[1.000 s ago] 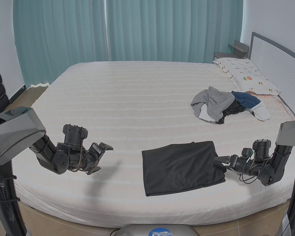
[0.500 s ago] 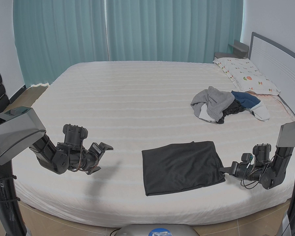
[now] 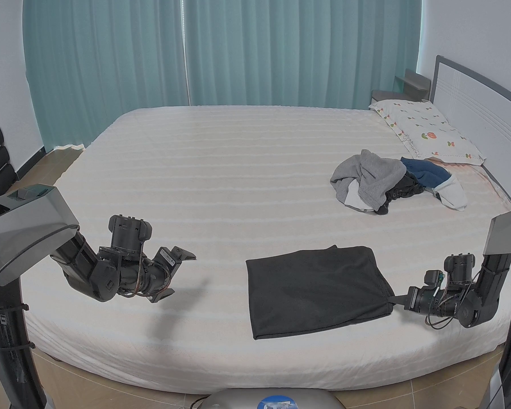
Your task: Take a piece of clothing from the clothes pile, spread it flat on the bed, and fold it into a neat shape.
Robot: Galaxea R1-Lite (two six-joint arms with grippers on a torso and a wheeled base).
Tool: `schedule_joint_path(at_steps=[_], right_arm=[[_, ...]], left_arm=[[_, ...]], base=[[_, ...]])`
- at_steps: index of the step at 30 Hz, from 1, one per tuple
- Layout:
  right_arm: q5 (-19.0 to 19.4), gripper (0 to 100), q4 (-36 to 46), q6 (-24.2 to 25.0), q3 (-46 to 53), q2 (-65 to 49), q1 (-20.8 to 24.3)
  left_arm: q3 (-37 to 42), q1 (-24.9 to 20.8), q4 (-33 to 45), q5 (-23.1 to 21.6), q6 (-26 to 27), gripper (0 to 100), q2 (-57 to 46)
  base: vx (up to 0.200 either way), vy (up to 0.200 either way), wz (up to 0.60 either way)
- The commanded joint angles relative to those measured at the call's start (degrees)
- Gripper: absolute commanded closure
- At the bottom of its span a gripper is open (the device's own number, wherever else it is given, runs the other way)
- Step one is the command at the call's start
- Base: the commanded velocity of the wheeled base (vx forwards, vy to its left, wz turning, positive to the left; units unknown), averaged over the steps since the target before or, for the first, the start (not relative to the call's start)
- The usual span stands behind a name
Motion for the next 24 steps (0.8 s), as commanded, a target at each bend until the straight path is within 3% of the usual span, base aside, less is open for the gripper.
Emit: schedule_joint_path(at_steps=[1, 5, 6, 11, 17, 20, 24], right_arm=[[0.0, 100, 0.0, 0.0, 0.0, 0.7, -0.1], [0.0, 100, -0.1, -0.7, 0.0, 0.8, -0.2], [0.1, 0, -0.5, -0.6, 0.0, 0.5, -0.2], [0.6, 0, -1.3, 1.2, -1.3, -0.9, -0.2], [-0.2, 0, -6.8, 10.4, -6.6, 1.5, 1.1], [-3.1, 0, -7.7, 14.6, -12.3, 5.7, 3.6], [-6.5, 0, -7.5, 18.1, -17.9, 9.5, 5.5]], left_arm=[[0.0, 0.0, 0.0, 0.0, 0.0, 0, 0.0], [0.0, 0.0, -0.1, 0.0, 0.0, 0, 0.0], [0.0, 0.0, -0.1, 0.0, 0.0, 0, 0.0], [-0.2, 0.0, -0.1, 0.0, -0.1, 0, 0.0], [-0.5, 0.1, -0.1, 0.5, -0.2, 0, 0.2], [-0.5, -0.2, -0.3, 3.4, 0.0, 0, 0.9], [-0.8, -0.5, -0.3, 3.9, -0.1, 0, 1.3]], base=[[0.0, 0.0, 0.0], [0.0, 0.0, 0.0], [0.0, 0.0, 0.0], [0.0, 0.0, 0.0], [0.1, 0.0, 0.0], [0.0, 0.0, 0.0], [0.0, 0.0, 0.0]])
